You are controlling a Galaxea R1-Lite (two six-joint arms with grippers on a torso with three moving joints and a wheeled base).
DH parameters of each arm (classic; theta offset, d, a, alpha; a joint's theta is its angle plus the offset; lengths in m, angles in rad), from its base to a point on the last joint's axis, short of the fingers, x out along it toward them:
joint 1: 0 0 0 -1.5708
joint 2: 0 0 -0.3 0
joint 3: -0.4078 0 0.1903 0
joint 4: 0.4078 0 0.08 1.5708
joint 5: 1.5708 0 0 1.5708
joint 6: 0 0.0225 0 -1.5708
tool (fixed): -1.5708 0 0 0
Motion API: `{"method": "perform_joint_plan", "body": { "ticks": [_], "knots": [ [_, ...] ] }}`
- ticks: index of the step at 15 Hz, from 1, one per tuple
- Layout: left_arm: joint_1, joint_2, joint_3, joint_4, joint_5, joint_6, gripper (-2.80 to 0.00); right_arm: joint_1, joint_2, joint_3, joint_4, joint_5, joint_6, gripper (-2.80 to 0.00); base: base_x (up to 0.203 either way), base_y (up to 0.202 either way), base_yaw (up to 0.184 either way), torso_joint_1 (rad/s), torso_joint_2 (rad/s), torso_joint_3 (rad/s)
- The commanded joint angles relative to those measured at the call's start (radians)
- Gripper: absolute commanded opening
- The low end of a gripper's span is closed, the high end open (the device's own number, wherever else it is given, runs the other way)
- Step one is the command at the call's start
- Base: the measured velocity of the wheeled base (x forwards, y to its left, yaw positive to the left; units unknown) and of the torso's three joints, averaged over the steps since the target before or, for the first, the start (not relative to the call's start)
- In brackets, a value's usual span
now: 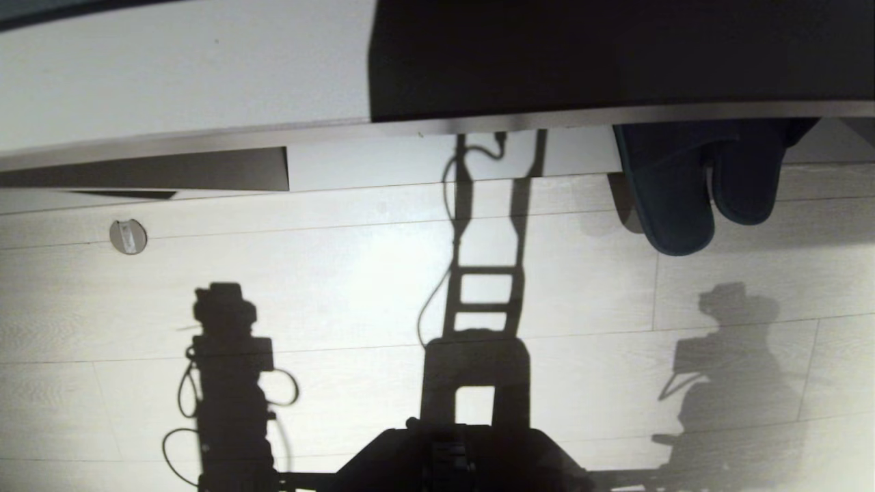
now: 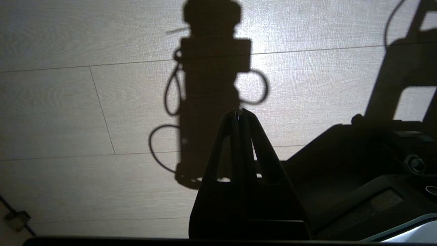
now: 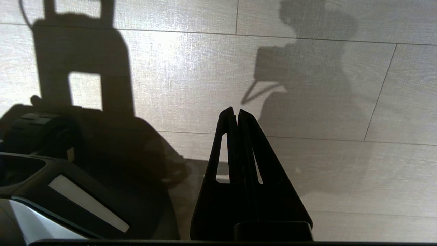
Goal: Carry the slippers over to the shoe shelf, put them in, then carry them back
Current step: Pick up the slippers in the shoe cabinet
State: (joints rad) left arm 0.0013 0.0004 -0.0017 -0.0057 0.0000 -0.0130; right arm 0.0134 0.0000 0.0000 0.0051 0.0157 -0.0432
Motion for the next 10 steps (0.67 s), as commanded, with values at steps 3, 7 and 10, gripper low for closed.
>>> {"method": "perform_joint_plan", "body": {
  "ticks": [3,7,10],
  "knots": [
    [0.0,0.001,0.0,0.0,0.0,-0.001,-2.8,0.0,0.002,0.0,-0.005,0.0,-0.01,-2.8,0.0,0.0,0.0,0.0,0.0,0.0],
    [0.0,0.0,0.0,0.0,0.0,-0.001,-2.8,0.0,0.045,-0.044,-0.022,0.002,-0.011,-2.8,0.0,0.0,0.0,0.0,0.0,0.0],
    [0.0,0.0,0.0,0.0,0.0,-0.001,-2.8,-0.001,0.217,-0.133,-0.106,0.001,-0.011,-2.8,0.0,0.0,0.0,0.0,0.0,0.0]
  ]
}}
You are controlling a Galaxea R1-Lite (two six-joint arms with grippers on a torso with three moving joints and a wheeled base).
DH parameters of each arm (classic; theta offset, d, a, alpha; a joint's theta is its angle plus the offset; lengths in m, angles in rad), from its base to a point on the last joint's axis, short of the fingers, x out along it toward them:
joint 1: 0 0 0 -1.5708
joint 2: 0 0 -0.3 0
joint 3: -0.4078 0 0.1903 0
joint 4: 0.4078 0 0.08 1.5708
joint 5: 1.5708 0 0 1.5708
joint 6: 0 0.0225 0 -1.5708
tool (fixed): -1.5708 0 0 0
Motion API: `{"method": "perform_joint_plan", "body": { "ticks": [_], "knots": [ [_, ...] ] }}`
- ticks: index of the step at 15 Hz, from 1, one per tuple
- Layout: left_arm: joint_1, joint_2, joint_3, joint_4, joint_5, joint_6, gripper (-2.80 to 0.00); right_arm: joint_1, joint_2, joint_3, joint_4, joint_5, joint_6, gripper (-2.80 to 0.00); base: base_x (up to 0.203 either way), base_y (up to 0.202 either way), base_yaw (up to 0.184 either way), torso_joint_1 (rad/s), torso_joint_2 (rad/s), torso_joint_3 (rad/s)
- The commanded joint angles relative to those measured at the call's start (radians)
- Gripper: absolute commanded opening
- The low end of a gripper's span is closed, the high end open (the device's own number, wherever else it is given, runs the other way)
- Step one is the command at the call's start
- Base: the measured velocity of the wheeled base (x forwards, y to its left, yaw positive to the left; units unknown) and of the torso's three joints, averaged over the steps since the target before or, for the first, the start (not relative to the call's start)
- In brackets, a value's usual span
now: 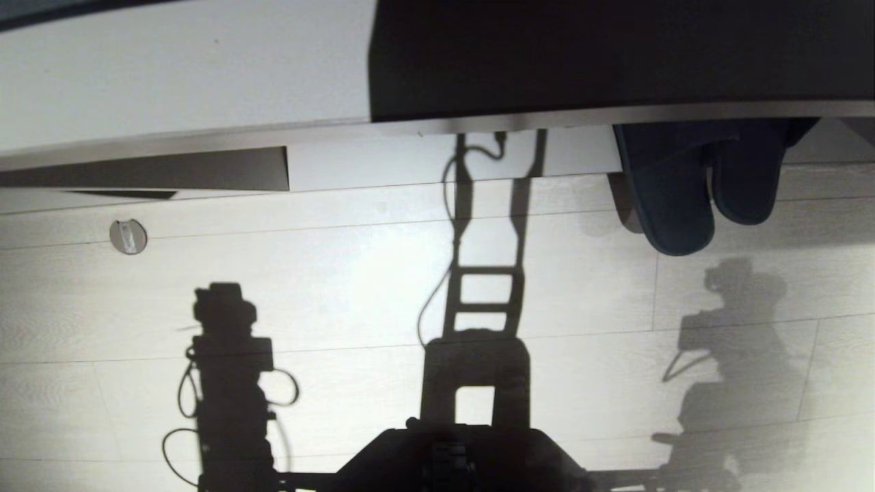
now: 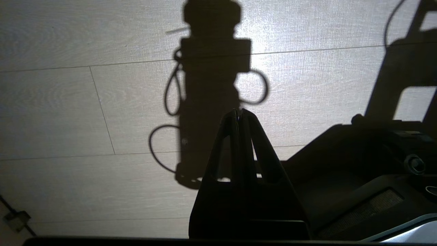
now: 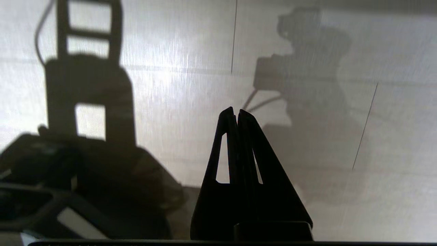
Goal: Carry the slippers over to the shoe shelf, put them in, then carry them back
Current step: Pick up the slippers in the shoe cabinet
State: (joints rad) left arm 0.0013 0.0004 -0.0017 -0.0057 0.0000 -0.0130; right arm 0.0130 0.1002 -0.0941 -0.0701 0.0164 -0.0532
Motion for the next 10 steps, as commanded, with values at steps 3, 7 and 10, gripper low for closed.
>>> {"method": "perform_joint_plan", "body": {
  "ticks": [3,7,10],
  "knots": [
    [0.001,0.0,0.0,0.0,0.0,-0.001,-2.8,-0.02,0.33,-0.107,-0.206,-0.001,-0.001,-2.8,0.0,0.0,0.0,0.0,0.0,0.0],
    [0.0,0.0,0.0,0.0,0.0,-0.001,-2.8,-0.05,0.577,-0.156,-0.475,-0.003,-0.003,-2.8,0.0,0.0,0.0,0.0,0.0,0.0],
    [0.0,0.0,0.0,0.0,0.0,-0.001,-2.8,-0.075,0.75,-0.147,-0.668,-0.005,-0.003,-2.8,0.0,0.0,0.0,0.0,0.0,0.0]
  ]
}}
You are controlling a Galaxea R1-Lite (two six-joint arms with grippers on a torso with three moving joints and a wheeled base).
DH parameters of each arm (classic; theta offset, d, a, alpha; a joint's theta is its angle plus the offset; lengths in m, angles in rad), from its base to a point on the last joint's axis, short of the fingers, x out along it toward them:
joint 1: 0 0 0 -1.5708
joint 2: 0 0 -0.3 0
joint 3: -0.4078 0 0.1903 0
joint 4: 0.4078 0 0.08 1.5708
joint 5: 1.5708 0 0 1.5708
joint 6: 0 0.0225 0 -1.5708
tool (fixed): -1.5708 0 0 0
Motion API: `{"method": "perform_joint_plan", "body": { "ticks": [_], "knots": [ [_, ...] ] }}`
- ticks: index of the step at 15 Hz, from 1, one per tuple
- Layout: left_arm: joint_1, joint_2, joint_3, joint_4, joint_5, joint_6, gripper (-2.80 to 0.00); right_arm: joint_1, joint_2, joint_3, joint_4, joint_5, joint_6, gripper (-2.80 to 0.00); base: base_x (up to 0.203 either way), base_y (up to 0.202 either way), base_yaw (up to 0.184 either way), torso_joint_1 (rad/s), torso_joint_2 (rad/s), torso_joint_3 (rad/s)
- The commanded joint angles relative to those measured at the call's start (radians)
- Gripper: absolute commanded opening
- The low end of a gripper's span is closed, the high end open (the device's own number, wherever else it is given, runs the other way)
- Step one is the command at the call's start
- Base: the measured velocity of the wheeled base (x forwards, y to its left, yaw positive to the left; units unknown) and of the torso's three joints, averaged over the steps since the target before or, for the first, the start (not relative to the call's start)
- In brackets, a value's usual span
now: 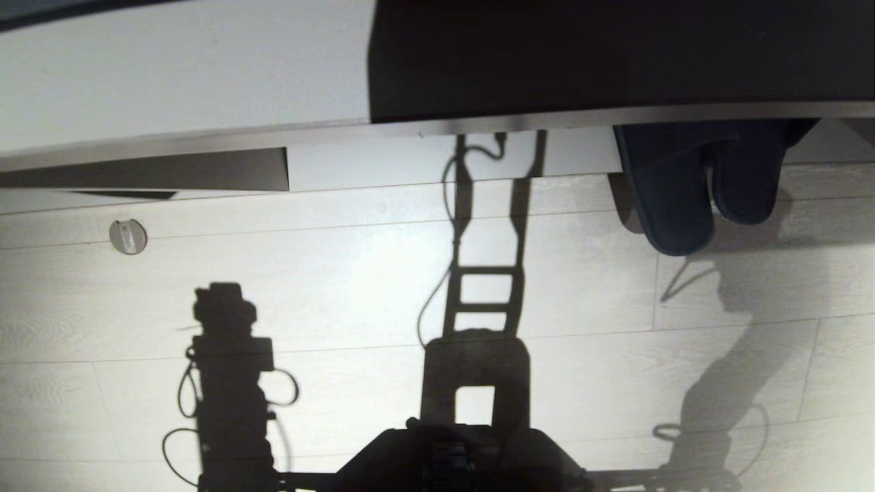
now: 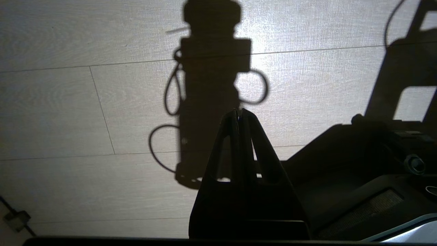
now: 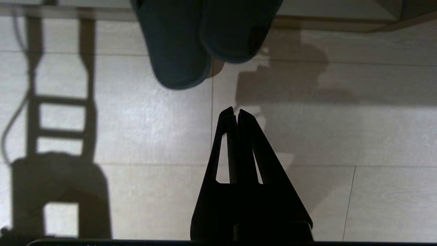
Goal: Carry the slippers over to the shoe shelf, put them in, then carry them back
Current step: Pick up the slippers in the shoe cabinet
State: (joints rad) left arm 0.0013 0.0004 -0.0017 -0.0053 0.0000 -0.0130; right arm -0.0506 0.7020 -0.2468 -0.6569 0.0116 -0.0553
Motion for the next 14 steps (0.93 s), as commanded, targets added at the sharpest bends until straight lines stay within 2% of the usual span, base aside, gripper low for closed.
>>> {"method": "perform_joint_plan", "body": {
  "ticks": [1,3,9,10,14],
  "knots": [
    [0.0,0.0,0.0,-0.001,0.0,-0.001,-2.8,-0.017,0.198,0.018,-0.146,0.0,-0.002,-2.8,0.0,0.0,0.0,0.0,0.0,0.0],
    [0.0,0.0,0.0,-0.001,0.0,-0.001,-2.8,-0.024,0.261,0.045,-0.246,-0.001,-0.013,-2.8,0.0,0.0,0.0,0.0,0.0,0.0],
    [0.0,0.0,0.0,-0.001,0.0,-0.001,-2.8,-0.029,0.45,0.055,-0.417,0.001,-0.037,-2.8,0.0,0.0,0.0,0.0,0.0,0.0],
    [0.0,0.0,0.0,-0.001,0.0,-0.001,-2.8,-0.029,0.45,0.055,-0.418,0.001,-0.037,0.0,0.0,0.0,0.0,0.0,0.0,0.0],
    [0.0,0.0,0.0,-0.001,0.0,-0.001,-2.8,-0.029,0.483,0.039,-0.47,0.001,-0.034,0.0,0.0,0.0,0.0,0.0,0.0,0.0]
  ]
}}
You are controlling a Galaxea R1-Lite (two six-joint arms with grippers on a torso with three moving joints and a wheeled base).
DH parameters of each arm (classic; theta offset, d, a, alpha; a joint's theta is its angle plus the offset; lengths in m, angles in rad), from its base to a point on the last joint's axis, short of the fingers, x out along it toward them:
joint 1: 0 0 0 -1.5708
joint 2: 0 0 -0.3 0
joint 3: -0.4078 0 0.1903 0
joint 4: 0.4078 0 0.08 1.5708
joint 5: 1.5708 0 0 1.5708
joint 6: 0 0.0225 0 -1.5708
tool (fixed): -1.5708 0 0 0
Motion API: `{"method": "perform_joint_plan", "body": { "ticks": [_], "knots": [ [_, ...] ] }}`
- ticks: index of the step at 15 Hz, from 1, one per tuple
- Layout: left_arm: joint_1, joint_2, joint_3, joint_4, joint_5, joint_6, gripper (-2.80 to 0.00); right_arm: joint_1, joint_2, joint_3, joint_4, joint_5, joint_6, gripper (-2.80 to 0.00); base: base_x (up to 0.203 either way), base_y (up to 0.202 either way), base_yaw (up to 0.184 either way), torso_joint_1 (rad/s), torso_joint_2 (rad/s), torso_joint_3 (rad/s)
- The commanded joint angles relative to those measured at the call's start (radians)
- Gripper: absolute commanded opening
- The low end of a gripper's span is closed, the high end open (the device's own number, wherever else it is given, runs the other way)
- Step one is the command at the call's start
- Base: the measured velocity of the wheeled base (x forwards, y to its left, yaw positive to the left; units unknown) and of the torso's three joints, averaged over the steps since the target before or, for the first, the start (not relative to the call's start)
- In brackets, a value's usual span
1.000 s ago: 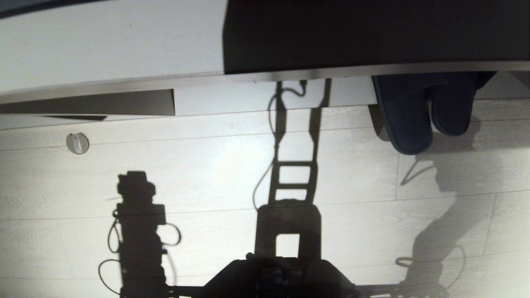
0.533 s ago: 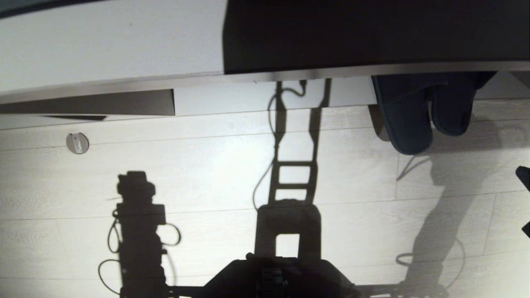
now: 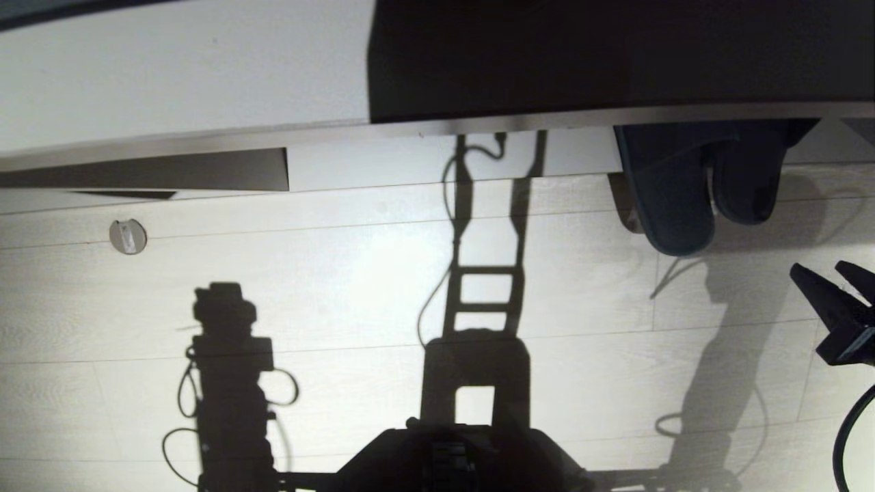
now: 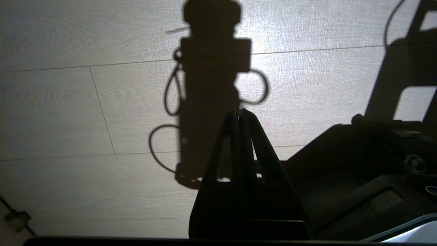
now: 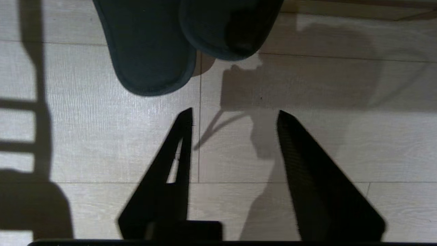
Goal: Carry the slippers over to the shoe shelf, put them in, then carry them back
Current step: Pick up the slippers in the shoe cabinet
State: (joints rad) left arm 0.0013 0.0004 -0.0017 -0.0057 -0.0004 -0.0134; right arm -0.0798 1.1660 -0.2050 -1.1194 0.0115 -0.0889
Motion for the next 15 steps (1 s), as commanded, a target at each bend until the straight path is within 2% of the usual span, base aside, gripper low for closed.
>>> {"method": "perform_joint_plan", "body": {
  "ticks": [1,6,15],
  "knots": [
    [0.0,0.0,0.0,0.0,0.0,0.0,-2.8,0.0,0.031,-0.018,-0.012,0.001,-0.003,0.0,0.0,0.0,0.0,0.0,0.0,0.0],
    [0.0,0.0,0.0,0.0,0.0,0.0,-2.8,-0.001,0.098,-0.037,-0.077,0.001,-0.003,0.0,0.0,0.0,0.0,0.0,0.0,0.0],
    [0.0,0.0,0.0,0.0,0.0,0.0,-2.8,-0.034,0.255,-0.153,-0.127,0.002,0.006,0.0,0.0,0.0,0.0,0.0,0.0,0.0]
  ]
}}
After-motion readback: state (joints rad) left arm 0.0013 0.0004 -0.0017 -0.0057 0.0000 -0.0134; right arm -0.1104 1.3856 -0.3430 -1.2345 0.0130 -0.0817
